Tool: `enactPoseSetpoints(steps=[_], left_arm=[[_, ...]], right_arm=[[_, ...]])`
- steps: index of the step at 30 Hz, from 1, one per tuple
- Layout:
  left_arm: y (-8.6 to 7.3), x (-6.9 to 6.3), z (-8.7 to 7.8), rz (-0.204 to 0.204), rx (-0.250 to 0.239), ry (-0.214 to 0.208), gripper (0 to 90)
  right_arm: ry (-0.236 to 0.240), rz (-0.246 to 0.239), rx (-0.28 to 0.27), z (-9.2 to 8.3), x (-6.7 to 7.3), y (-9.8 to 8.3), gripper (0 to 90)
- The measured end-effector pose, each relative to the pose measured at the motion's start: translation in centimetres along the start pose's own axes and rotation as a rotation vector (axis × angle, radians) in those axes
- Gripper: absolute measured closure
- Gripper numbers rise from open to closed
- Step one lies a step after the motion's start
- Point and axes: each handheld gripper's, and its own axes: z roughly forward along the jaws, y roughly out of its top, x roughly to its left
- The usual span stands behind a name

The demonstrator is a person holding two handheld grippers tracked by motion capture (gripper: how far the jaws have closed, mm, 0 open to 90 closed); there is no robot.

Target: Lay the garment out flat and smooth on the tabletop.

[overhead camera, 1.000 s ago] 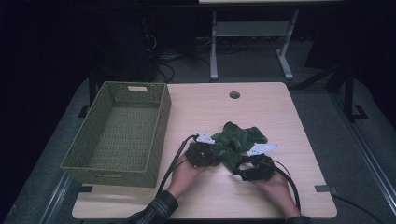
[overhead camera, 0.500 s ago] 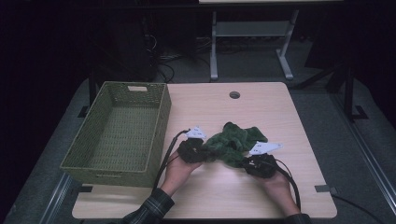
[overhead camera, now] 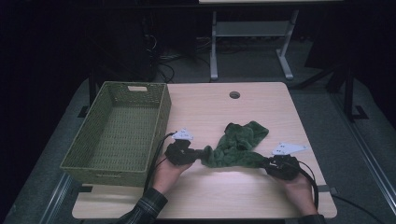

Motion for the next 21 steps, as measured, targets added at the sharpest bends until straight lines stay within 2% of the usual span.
enactPoseSetpoints(steps=[4, 5, 8, 10, 13, 16, 19, 20, 21], left_arm=[[-0.6, 0.0, 0.5, 0.006, 0.059, 0.03, 86.1], [-0.8, 0.0, 0.8, -0.003, 0.065, 0.027, 86.1], [-1.0, 0.1, 1.2, 0.002, 0.075, 0.026, 82.0], [-0.8, 0.0, 1.2, 0.025, 0.084, 0.042, 79.6], [-0.3, -0.2, 0.5, 0.004, 0.035, 0.033, 71.7], [0.4, -0.4, -0.4, -0.002, -0.008, 0.017, 70.0], [1.1, -1.2, -1.1, 0.015, -0.028, 0.011, 72.8], [1.3, -1.4, -1.2, 0.021, -0.035, -0.001, 72.8], [1.5, -1.7, -1.3, 0.031, -0.04, -0.013, 76.1]], right_arm=[[-0.011, 0.012, 0.018, -0.5, -0.7, -0.7, 77.1], [-0.014, 0.016, 0.022, -0.6, -0.9, -0.9, 77.1], [-0.018, 0.035, 0.045, -0.8, -1.3, -1.5, 75.9], [-0.026, 0.043, 0.051, -0.7, -1.4, -1.5, 69.9], [-0.044, 0.044, 0.034, -1.1, -1.6, -1.4, 57.3], [-0.054, 0.056, -0.004, -1.8, -1.7, -1.1, 50.8], [-0.075, 0.048, -0.054, -3.0, -1.4, -0.7, 52.7], [-0.075, 0.048, -0.054, -3.0, -1.4, -0.7, 52.7], [-0.071, 0.046, -0.069, -3.3, -1.2, -0.5, 56.8]])
